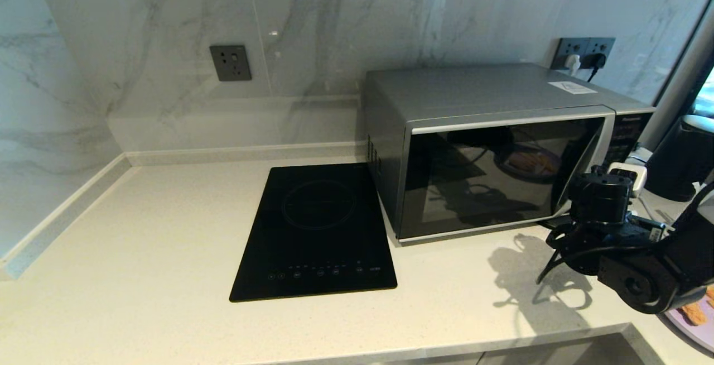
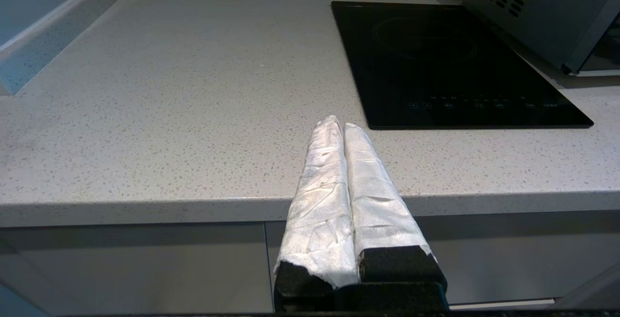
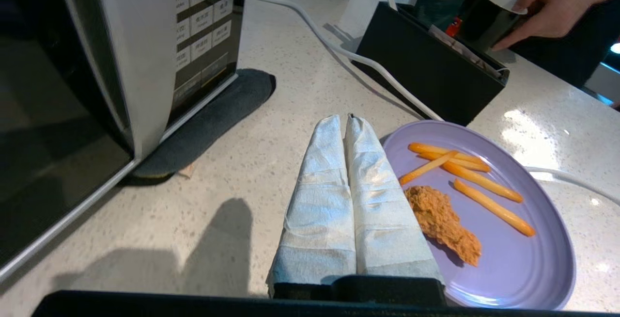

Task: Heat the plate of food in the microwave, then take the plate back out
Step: Open the microwave oven

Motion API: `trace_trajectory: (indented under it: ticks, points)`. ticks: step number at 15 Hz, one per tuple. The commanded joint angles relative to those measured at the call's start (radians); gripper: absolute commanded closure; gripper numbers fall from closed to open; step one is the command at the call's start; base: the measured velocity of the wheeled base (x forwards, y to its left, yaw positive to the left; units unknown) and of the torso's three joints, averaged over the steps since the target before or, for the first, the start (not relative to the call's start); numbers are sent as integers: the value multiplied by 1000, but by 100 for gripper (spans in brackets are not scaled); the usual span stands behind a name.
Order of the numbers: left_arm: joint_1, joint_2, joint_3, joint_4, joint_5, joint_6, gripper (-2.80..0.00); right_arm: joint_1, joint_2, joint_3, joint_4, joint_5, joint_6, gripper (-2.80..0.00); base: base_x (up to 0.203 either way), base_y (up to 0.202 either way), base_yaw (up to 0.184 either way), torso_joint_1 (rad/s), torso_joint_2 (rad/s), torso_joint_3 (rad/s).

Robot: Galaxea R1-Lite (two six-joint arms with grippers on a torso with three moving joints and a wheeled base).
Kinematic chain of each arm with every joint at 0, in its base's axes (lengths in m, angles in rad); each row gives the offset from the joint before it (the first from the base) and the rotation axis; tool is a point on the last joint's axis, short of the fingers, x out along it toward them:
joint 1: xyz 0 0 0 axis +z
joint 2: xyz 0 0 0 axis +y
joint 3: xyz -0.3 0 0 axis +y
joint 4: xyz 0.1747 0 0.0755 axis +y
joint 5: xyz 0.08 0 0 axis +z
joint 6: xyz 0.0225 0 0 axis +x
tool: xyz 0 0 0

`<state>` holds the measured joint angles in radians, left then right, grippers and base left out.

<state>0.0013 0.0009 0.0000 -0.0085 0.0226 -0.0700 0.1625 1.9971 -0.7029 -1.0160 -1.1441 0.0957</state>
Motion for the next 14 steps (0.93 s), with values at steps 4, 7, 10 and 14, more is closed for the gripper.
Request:
trace_trajectory:
  ticks: [4, 7, 10, 14]
  points:
    - [0, 1, 0, -1, 0, -1, 0, 27, -77, 48, -5, 43, 1, 0, 0, 0, 0, 0, 0, 0]
    - [0, 1, 0, -1, 0, -1, 0, 32, -93, 54, -3, 72, -5, 0, 0, 0, 0, 0, 0, 0]
    - [0, 1, 0, -1, 0, -2, 0, 37, -93, 52, -3, 76, -7, 0, 0, 0, 0, 0, 0, 0]
    - [0, 1, 0, -1, 0, -1, 0, 37, -92, 49, -3, 76, -7, 0, 0, 0, 0, 0, 0, 0]
